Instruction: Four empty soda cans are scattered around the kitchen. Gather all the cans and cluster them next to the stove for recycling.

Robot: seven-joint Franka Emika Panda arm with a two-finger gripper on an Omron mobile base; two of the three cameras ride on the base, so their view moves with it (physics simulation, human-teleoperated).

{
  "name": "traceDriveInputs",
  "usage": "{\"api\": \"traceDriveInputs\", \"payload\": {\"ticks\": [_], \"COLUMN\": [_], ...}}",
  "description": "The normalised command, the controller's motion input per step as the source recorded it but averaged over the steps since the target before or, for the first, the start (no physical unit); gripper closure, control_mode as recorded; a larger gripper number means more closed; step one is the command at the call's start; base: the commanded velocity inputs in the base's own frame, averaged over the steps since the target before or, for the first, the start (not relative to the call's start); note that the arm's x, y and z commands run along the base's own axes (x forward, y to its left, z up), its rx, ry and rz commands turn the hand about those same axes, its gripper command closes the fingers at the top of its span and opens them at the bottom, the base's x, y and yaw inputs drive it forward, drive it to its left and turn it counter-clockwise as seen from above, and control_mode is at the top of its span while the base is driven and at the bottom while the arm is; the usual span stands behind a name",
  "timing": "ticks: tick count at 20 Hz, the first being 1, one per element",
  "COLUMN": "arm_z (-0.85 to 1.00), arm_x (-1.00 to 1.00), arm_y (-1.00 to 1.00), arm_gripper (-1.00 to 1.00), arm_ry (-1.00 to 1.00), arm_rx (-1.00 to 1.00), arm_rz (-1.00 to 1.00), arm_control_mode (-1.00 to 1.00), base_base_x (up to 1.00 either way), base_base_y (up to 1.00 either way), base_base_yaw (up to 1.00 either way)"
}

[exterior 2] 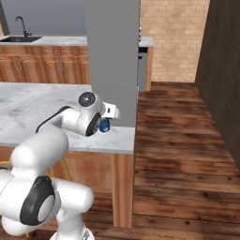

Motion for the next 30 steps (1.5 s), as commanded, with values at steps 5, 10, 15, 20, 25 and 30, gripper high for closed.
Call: {"api": "traceDriveInputs", "payload": {"ticks": [5,10,15,20,25,30], "arm_z": [0.49,0.39,0.22,0.22,0.28,0.26], "arm_x": [-0.53,-0.48,-0.45,-0.48,-0.39,-0.34], "arm_y": [0.08,0.15,0.21,0.18,0.06,0.00], "arm_gripper": [1.00,1.00,1.00,1.00,1.00,1.00], "arm_ry": [-0.01,0.00,-0.03,-0.04,-0.05,-0.03], "arm_rx": [0.00,0.00,-0.03,-0.02,-0.01,0.00], "arm_rz": [0.00,0.00,0.00,-0.01,-0.02,-0.04], "arm_control_mode": [-1.00,-1.00,-1.00,-1.00,-1.00,-1.00], "base_base_x": [0.00,0.00,0.00,0.00,0.00,0.00], "base_base_y": [0.00,0.00,0.00,0.00,0.00,0.00], "base_base_yaw": [0.00,0.00,0.00,0.00,0.00,0.00]}}
